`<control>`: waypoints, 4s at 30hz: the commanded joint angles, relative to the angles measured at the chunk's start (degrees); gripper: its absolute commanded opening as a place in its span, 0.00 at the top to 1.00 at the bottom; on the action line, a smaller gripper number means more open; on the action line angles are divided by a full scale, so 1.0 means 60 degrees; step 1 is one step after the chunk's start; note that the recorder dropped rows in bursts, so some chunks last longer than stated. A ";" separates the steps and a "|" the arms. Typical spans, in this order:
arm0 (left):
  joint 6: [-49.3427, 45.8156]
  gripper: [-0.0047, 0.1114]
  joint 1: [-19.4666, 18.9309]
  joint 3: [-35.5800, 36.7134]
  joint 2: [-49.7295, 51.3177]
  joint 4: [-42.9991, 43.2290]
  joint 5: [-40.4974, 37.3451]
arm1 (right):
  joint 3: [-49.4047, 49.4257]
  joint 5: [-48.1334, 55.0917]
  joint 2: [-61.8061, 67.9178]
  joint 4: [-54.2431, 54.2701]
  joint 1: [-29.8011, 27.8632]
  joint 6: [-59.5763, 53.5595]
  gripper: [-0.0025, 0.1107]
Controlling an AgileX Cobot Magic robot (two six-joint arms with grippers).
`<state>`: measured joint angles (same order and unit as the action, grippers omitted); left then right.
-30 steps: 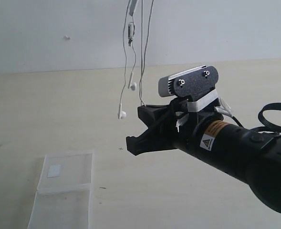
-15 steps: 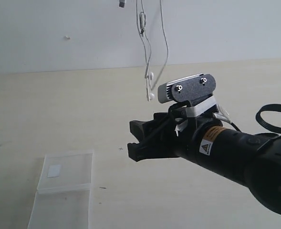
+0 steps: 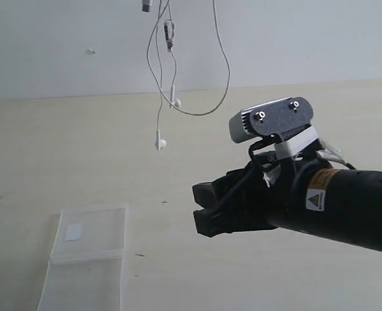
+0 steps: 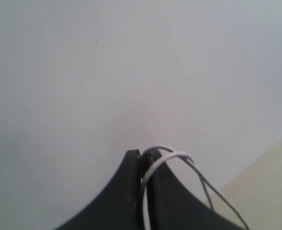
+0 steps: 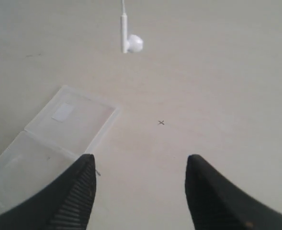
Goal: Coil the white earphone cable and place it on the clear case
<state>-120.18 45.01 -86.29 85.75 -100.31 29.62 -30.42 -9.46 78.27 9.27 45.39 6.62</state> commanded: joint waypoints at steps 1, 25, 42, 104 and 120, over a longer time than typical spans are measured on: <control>0.0011 0.96 0.0037 -0.0058 -0.0065 0.0060 0.0147 | -0.0043 0.1148 -0.1240 -0.0026 -0.0030 -0.0177 0.49; 0.0011 0.96 0.0037 -0.0058 -0.0065 0.0060 -0.0026 | -0.1884 -0.0031 -0.2872 -0.0026 -0.0030 -0.0894 0.38; 0.0002 0.96 0.0488 -0.0058 -0.0065 0.0060 -0.0264 | -0.2001 -0.1086 -0.1746 -0.0026 -0.0030 -0.1104 0.38; 0.0002 0.96 0.0488 -0.0058 0.0034 0.0060 0.0331 | -0.2959 -0.2379 -0.0505 0.1795 -0.0008 -0.2861 0.15; 0.0024 0.96 0.0506 -0.0058 0.0034 0.0060 -0.0232 | -0.3762 -0.2390 0.0468 0.1872 -0.0008 -0.2937 0.15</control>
<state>-120.18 47.57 -86.32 85.75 -100.01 30.67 -51.99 -23.76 79.99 19.99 45.39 -10.49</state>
